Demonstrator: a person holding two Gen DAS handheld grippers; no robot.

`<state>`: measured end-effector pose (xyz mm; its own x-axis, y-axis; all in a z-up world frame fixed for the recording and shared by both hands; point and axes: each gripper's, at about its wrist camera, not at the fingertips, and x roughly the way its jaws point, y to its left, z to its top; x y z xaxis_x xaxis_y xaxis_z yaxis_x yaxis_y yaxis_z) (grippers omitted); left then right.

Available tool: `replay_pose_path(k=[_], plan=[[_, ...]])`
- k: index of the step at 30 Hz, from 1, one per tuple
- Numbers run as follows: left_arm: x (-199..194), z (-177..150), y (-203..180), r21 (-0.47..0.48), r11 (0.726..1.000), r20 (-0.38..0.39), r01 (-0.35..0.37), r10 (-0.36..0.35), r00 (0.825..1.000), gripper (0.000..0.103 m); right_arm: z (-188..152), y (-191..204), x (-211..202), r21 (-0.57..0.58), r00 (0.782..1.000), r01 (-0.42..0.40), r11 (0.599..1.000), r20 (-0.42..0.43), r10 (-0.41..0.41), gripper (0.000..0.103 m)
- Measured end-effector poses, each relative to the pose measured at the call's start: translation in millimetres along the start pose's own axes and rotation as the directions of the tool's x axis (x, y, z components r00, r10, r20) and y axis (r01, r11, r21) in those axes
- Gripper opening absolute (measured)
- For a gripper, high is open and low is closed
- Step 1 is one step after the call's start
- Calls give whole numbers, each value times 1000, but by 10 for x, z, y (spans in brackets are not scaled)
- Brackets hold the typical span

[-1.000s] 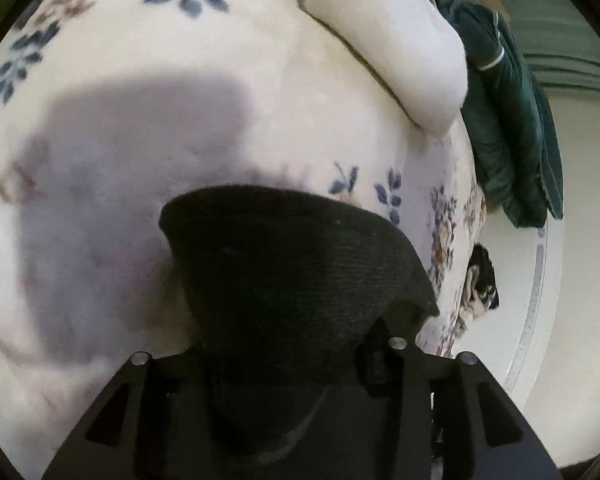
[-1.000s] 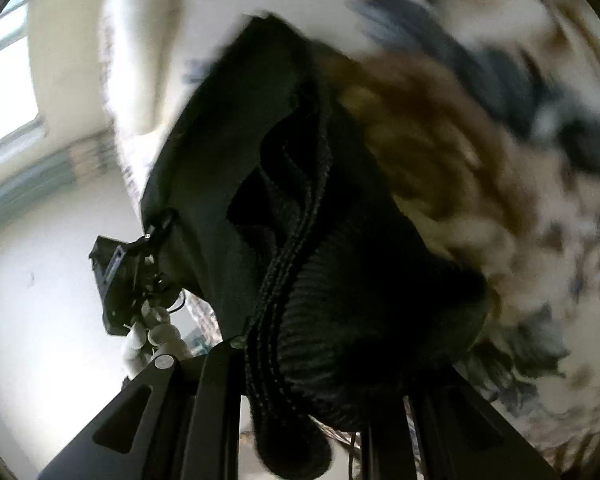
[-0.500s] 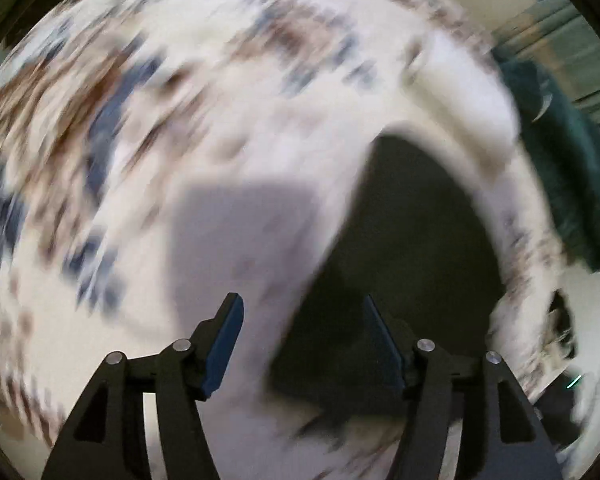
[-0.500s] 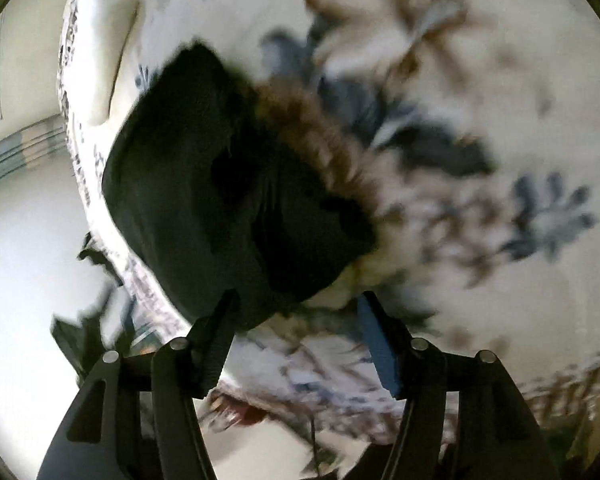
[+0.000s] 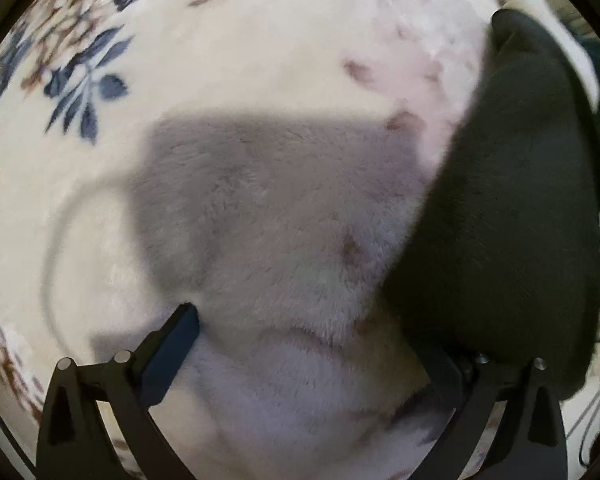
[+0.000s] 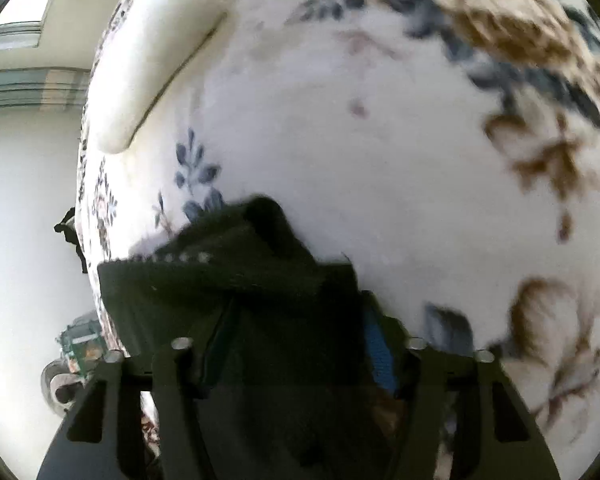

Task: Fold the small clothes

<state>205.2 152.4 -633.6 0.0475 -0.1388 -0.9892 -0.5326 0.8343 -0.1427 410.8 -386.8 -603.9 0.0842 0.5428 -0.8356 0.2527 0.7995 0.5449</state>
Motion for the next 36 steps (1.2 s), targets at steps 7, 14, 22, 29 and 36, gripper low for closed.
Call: replay_pose_path(k=[7,14,22,29,36], plan=[[-305,79,-101,8,1000,19,4,-4,1000,103,158,543,-189,-62,983,107,992,155,-96,12],[-775,58,-260,67,997,120,-27,19,993,102,333,357,-214,0,995,97,995,11,-97,47],[-936,127,-273,13,1000,151,-5,3,989,102,-465,-105,-348,40,979,96,995,-185,-87,54],[-923,252,-417,66,998,138,10,-19,990,102,-1088,-206,-448,70,987,158,985,1,-159,12],[-958,349,-500,92,995,140,38,-51,989,102,-1269,-213,-703,43,968,249,968,16,-250,11]])
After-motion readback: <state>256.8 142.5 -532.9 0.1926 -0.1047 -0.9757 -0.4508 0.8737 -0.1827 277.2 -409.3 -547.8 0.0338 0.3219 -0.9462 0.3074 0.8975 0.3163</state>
